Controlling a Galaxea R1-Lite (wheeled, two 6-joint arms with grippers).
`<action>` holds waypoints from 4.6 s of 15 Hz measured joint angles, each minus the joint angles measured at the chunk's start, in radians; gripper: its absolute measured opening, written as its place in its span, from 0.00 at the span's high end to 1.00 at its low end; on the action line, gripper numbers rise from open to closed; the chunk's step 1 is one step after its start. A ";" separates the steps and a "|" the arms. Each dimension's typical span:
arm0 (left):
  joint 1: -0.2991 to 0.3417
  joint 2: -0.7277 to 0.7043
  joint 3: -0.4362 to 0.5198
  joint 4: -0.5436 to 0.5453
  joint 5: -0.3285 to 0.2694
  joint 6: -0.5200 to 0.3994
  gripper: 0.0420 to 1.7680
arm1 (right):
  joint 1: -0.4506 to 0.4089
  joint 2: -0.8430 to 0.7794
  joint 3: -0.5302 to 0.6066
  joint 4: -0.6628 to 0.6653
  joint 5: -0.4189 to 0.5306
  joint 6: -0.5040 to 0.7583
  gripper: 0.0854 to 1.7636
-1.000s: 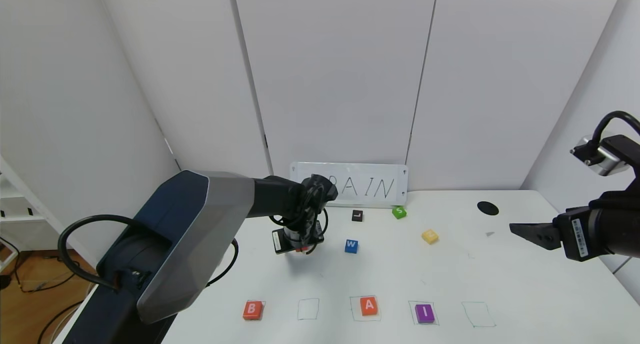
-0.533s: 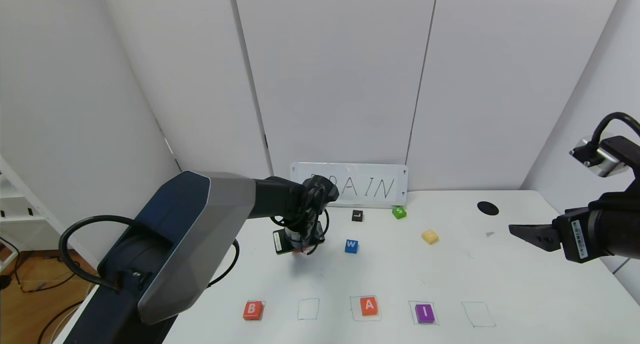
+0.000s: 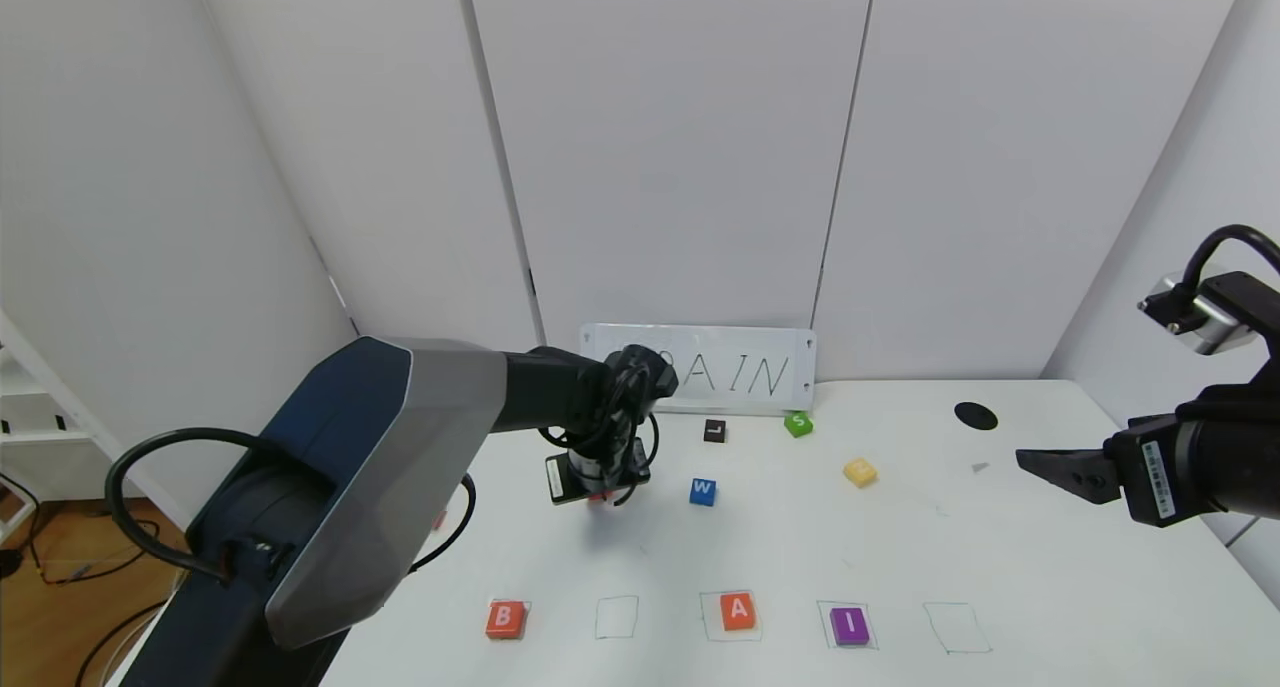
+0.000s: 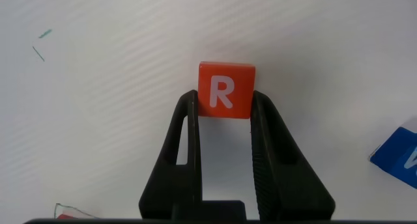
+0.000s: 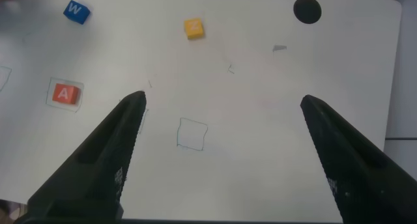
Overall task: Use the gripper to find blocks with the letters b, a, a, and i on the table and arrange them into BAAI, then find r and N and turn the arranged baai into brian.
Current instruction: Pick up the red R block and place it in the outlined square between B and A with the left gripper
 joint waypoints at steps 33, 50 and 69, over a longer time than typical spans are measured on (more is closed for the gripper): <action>-0.204 -0.381 0.730 -0.352 -0.049 0.070 0.74 | 0.020 0.006 0.011 0.000 -0.002 0.001 0.03; -0.250 -0.328 0.797 -0.364 -0.032 -0.019 0.74 | 0.028 0.004 0.015 0.000 -0.002 0.001 0.03; -0.247 -0.316 0.833 -0.446 -0.026 -0.009 0.71 | 0.035 0.005 0.021 -0.001 -0.002 0.001 0.03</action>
